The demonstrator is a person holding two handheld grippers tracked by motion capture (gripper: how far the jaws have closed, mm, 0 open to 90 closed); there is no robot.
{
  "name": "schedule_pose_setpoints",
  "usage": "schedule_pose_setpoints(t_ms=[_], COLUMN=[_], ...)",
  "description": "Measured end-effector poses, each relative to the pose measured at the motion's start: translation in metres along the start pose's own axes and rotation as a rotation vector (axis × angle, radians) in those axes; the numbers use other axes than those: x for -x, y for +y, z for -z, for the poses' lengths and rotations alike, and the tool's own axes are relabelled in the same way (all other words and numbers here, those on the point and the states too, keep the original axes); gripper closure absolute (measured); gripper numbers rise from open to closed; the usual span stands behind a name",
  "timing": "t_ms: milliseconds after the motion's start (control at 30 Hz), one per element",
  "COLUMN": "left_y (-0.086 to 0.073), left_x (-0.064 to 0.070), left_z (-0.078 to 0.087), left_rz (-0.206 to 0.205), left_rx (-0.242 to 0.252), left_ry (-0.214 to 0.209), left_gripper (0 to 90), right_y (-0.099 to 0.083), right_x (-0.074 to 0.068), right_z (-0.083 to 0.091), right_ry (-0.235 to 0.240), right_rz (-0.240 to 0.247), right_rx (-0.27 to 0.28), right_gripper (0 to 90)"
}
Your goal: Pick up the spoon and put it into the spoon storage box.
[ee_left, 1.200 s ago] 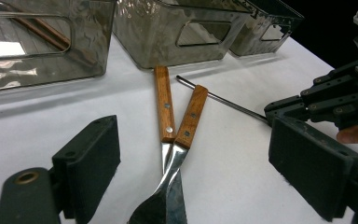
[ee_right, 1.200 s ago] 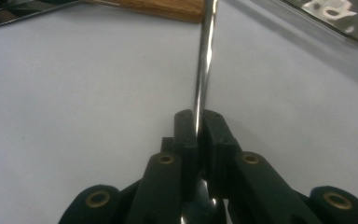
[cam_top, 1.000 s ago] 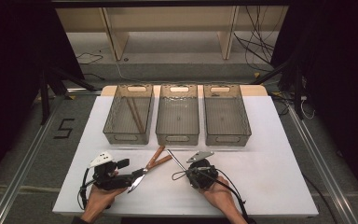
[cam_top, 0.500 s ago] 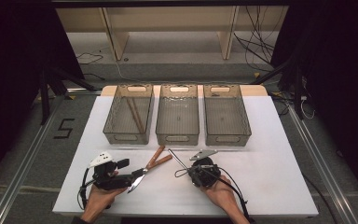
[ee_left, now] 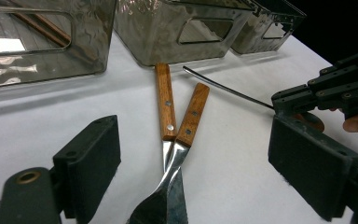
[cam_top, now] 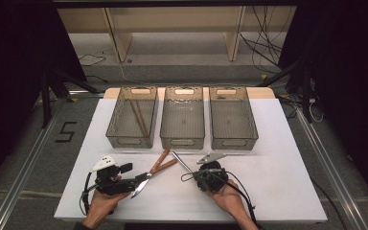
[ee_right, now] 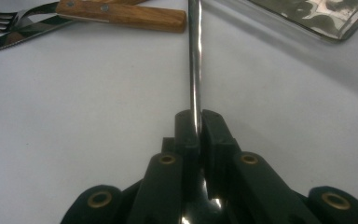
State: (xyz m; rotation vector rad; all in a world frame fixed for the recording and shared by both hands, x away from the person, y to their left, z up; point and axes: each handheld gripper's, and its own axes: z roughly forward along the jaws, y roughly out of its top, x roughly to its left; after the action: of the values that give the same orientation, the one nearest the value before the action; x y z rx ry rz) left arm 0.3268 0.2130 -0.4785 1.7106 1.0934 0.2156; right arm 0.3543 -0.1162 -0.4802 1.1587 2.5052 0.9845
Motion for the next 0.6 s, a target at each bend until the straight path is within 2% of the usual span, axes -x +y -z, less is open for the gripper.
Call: schedule_pose_setpoints(t_ms=[133, 233, 300, 467, 600], left_y=[0.001, 0.003, 0.003, 0.004, 0.003], left_x=[0.002, 0.006, 0.01, 0.019, 0.021], left_z=[-0.001, -0.002, -0.003, -0.008, -0.01], left_rz=[0.02, 0.037, 0.018, 0.007, -0.009], left_rx=[-0.001, 0.002, -0.009, -0.025, -0.033], left_ry=[-0.008, -0.033, -0.035, -0.045, -0.035], left_gripper=[16.4, 16.5, 16.6, 16.6, 16.6], right_y=[0.001, 0.001, 0.002, 0.004, 0.006], right_x=[0.0, 0.0, 0.0, -0.003, -0.007], right_z=[0.003, 0.006, 0.009, 0.016, 0.02], right_ry=[0.005, 0.011, 0.011, 0.022, 0.032], right_rz=[-0.003, -0.005, -0.003, 0.004, 0.012], right_rx=[0.012, 0.031, 0.045, 0.068, 0.08], right_gripper=[86.3, 86.3, 86.2, 86.2, 86.3])
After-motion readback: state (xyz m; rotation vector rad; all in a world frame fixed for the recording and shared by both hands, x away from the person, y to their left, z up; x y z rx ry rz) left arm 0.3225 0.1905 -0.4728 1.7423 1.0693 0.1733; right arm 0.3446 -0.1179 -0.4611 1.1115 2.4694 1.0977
